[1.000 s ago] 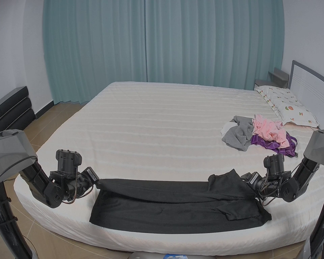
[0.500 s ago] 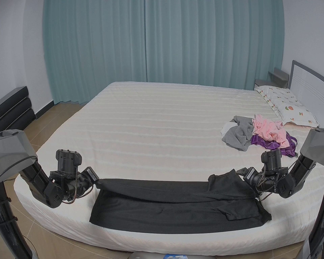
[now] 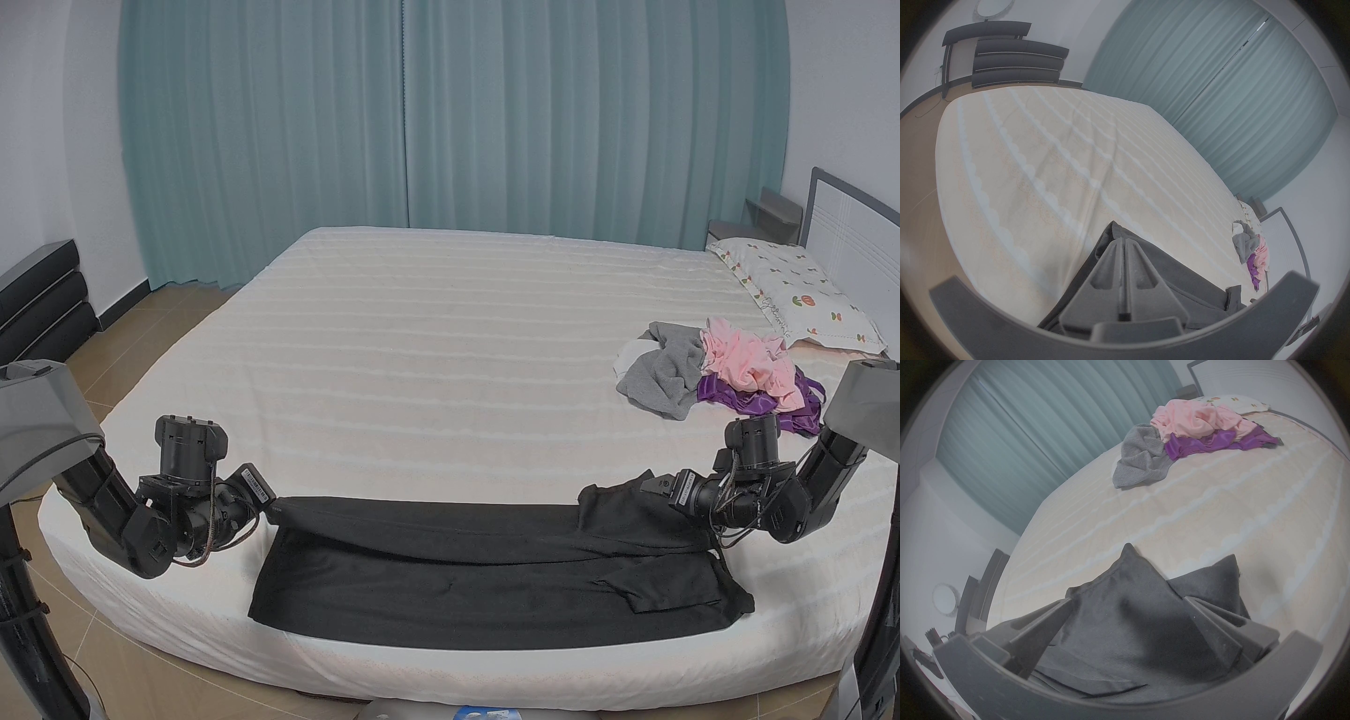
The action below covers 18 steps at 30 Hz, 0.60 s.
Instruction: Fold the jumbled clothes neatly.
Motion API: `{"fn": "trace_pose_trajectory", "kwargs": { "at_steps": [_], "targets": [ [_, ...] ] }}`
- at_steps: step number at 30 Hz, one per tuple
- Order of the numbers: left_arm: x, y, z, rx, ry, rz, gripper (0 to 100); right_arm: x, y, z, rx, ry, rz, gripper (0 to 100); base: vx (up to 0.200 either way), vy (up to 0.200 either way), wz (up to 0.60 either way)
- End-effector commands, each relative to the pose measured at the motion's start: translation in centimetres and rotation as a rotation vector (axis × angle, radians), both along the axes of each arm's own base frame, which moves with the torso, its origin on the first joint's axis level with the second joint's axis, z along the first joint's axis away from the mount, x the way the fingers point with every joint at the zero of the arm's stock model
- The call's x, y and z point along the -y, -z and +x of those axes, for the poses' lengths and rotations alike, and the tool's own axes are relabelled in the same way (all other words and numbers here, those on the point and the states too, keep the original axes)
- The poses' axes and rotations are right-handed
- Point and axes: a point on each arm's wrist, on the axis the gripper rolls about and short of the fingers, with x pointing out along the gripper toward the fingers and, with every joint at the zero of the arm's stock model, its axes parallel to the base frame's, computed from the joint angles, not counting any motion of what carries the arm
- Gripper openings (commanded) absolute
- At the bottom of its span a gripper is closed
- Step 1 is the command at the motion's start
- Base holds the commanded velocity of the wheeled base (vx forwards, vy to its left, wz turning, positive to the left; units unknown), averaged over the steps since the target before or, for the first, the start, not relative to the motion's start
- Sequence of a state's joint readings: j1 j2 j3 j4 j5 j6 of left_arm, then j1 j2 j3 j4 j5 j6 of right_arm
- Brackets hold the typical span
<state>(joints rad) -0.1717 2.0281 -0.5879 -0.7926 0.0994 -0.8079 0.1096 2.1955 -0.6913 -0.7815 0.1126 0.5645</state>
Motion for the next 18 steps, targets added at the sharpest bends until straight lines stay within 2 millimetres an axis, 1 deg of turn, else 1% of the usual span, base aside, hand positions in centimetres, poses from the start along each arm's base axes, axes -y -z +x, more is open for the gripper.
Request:
{"fn": "trace_pose_trajectory", "kwargs": {
  "at_steps": [1,3,12,13,18],
  "targets": [
    [0.0,0.0,0.0,-0.001,0.000,0.000,0,0.8,1.0,0.2,-0.019,-0.010,-0.012,100,0.000,0.000,0.00],
    [0.0,0.0,0.0,-0.001,0.000,0.000,0,1.1,1.1,0.3,-0.015,-0.019,-0.020,100,0.000,0.000,0.00],
    [0.0,0.0,0.0,-0.001,-0.002,0.000,0,1.0,2.0,0.4,-0.030,-0.060,-0.023,100,0.000,0.000,0.00],
    [0.0,0.1,0.0,-0.003,0.000,0.000,0,0.9,2.2,0.3,-0.037,-0.066,-0.031,0,0.000,0.000,0.00],
    [0.0,0.1,0.0,-0.003,-0.002,0.000,0,1.3,2.4,0.0,-0.045,-0.076,-0.051,0,0.000,0.000,0.00]
  ]
}}
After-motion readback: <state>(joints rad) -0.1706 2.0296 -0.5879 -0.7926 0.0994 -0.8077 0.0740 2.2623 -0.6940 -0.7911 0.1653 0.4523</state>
